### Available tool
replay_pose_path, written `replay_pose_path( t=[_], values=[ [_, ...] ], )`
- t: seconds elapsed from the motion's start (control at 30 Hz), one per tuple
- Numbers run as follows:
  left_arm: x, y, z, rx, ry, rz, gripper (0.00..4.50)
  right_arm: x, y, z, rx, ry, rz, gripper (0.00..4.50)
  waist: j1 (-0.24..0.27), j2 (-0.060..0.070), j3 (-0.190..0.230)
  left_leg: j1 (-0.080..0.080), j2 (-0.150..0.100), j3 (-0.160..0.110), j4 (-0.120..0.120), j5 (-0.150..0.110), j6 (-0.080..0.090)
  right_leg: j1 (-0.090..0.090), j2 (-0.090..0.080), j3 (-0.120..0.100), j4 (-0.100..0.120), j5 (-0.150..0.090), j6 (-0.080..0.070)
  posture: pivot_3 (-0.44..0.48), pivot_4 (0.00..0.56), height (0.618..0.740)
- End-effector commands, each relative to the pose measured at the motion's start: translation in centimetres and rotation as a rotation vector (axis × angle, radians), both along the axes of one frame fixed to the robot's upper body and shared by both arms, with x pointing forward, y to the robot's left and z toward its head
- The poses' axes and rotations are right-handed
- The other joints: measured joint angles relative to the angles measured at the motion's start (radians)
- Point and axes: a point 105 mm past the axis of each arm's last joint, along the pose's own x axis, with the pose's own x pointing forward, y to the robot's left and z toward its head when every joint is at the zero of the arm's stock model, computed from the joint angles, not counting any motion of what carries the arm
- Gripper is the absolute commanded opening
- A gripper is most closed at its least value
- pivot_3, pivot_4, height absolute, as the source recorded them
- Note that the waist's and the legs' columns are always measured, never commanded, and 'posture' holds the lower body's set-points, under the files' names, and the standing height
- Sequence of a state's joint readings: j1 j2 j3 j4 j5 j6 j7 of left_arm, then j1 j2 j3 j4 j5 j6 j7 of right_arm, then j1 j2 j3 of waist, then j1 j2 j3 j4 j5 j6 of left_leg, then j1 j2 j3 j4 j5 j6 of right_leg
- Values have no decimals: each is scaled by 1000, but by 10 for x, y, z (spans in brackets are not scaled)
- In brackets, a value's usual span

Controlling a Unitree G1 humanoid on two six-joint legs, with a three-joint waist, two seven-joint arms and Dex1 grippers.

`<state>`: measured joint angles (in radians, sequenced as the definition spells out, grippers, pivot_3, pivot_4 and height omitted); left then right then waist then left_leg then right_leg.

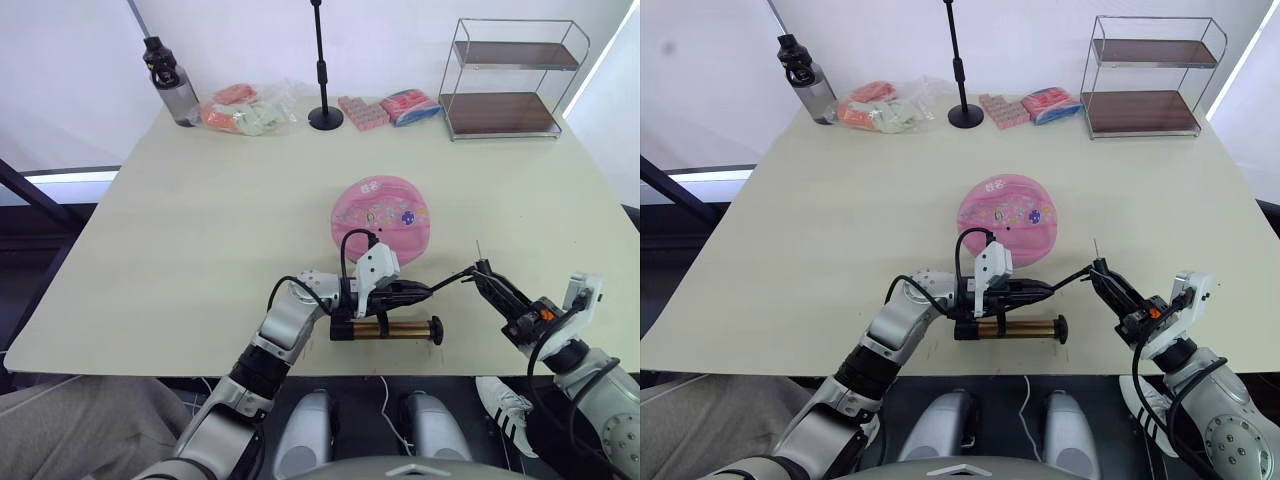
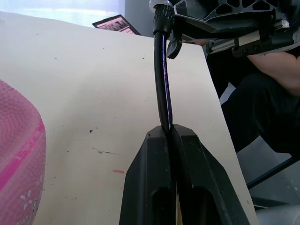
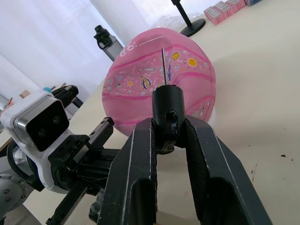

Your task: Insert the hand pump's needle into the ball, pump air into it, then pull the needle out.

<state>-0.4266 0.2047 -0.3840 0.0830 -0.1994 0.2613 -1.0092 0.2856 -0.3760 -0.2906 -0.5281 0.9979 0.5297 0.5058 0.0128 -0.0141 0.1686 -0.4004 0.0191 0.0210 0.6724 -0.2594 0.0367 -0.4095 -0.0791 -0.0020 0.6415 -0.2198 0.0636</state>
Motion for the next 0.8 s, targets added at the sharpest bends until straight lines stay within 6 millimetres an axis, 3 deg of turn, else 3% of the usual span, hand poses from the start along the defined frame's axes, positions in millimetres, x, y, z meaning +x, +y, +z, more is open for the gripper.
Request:
replay_pose_path(
  t=[0.03,0.07,0.1,0.17,0.33,0.37,0.63,0.8],
  values=[
    [-2,0,10,-28,-20,-30,0,0,-2,11,-24,-60,-3,335,0,0,0,0,0,0,0,0,0,0,0,0,0,0,0,0,150,740],
    [-1,2,11,-29,-24,-27,0,0,-3,11,-30,-62,-1,335,0,0,0,0,0,0,0,0,0,0,0,0,0,0,0,0,150,740],
    [-1,3,12,-30,-28,-24,740,0,-5,12,-39,-67,0,335,0,0,0,0,0,0,0,0,0,0,0,0,0,0,0,0,150,740],
    [-1,6,14,-33,-36,-25,1434,0,-6,14,-58,-75,9,335,0,0,0,0,0,0,0,0,0,0,0,0,0,-1,-1,0,150,740],
    [0,17,28,-67,-87,-15,3983,1,-10,22,-178,-105,82,335,0,0,0,0,0,0,0,0,0,0,0,0,0,-1,-2,0,150,740],
    [1,19,31,-71,-96,-11,4233,2,-11,24,-195,-109,93,335,0,0,0,0,0,0,0,0,0,0,0,0,0,-1,-2,0,150,740],
    [9,54,61,-118,-186,87,4385,1,-24,46,-463,-239,209,335,0,0,0,0,0,0,0,0,0,0,0,0,0,-1,-2,0,150,740],
    [24,83,76,-102,-236,195,4385,1,-40,49,-564,-205,235,335,1,-1,0,0,0,0,0,0,0,0,0,0,0,1,1,0,150,740]
  ],
)
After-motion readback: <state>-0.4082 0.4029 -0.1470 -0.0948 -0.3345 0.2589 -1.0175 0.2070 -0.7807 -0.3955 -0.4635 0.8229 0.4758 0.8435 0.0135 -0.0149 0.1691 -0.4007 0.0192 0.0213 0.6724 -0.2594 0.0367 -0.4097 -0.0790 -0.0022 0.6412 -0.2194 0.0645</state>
